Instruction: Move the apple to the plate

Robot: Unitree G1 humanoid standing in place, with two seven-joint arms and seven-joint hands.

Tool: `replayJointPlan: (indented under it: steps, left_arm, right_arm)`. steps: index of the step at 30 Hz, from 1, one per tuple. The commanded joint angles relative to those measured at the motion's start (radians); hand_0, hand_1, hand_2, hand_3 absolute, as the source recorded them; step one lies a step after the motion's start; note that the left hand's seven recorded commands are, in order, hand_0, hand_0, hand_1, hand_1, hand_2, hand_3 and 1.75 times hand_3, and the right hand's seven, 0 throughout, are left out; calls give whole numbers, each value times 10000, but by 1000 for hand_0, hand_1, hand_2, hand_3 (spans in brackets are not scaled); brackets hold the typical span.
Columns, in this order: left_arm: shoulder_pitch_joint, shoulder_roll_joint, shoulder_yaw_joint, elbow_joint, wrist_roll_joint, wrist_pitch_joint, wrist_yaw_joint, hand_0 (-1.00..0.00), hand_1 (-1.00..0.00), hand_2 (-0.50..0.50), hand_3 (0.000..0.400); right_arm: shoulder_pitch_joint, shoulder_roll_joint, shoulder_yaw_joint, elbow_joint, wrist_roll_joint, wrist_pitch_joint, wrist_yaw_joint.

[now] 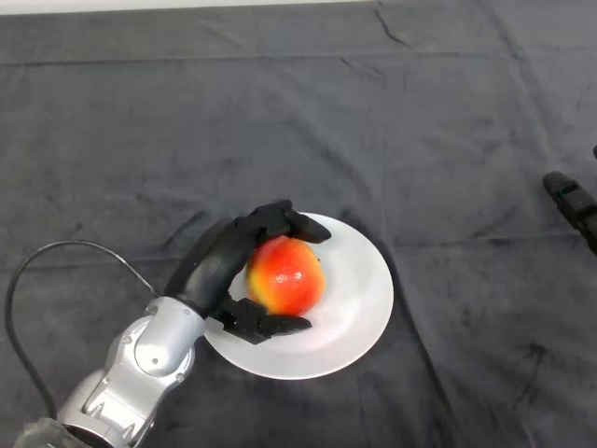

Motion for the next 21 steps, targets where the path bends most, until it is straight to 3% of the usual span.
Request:
replayJointPlan:
  steps: [1, 12, 21]
  left_arm:
    - [-438, 249, -292, 331, 213, -20, 113, 0, 0, 0, 0]
    - [-636, 660, 153, -209, 0, 141, 81, 0, 0, 0, 0]
    - [-786, 1413, 1613, 264, -847, -916, 192, 0, 0, 0, 0]
  right_arm:
    - [-373, -72, -276, -276, 5, 60, -45]
    - [-378, -77, -278, -262, 9, 61, -41]
    - [-379, -79, -278, -258, 9, 60, -40]
